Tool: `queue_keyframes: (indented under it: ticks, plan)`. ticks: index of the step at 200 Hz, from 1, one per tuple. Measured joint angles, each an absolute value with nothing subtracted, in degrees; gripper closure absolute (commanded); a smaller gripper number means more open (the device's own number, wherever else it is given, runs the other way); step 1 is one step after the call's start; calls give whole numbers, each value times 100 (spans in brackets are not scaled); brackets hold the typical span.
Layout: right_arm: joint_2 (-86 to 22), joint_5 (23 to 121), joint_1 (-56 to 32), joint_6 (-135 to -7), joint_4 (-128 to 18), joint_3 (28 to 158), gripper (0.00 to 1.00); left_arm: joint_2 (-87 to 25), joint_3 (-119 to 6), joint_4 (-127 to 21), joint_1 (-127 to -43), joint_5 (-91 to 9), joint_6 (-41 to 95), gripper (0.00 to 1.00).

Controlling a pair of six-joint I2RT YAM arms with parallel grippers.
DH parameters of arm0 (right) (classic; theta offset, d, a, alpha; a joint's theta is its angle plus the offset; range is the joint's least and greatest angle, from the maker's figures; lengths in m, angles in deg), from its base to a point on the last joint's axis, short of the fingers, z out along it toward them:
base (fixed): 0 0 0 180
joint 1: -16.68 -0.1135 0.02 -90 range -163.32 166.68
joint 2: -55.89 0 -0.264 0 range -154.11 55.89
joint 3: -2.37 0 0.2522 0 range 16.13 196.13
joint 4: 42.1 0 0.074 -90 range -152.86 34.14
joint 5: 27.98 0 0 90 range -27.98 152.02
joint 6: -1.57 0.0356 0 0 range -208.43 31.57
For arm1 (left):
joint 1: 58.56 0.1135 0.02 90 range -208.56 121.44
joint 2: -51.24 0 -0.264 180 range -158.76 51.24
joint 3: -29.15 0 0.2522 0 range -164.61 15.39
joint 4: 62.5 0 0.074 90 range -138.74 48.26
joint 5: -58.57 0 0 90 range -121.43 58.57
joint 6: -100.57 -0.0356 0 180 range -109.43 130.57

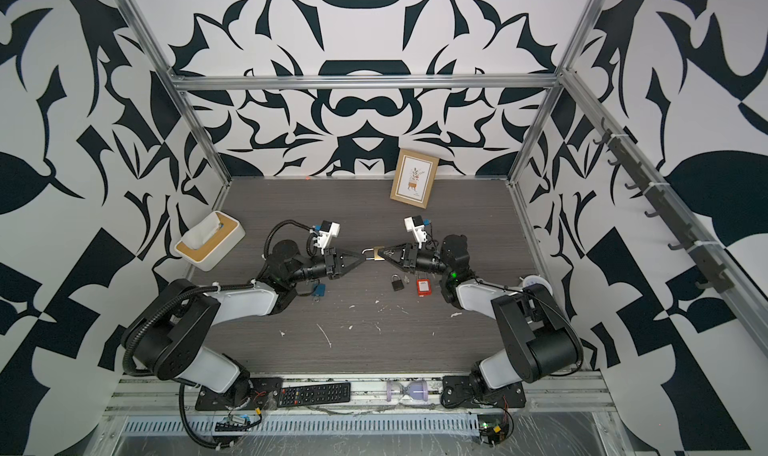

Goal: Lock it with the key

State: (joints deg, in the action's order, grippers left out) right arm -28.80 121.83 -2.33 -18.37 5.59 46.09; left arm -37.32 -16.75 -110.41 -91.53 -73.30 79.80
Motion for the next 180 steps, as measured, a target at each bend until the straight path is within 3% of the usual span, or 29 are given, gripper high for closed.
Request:
queue_keyframes:
  ticks: [42, 180]
  plan:
    - [-2880, 12179, -220, -1906, 563, 4609, 100, -3732, -1741, -10964, -9158, -7334, 7974, 100]
    - [-2279, 12004, -287, -3469, -978, 4812, 100, -3734, -1835, -10693, -9219, -7417, 8043, 100]
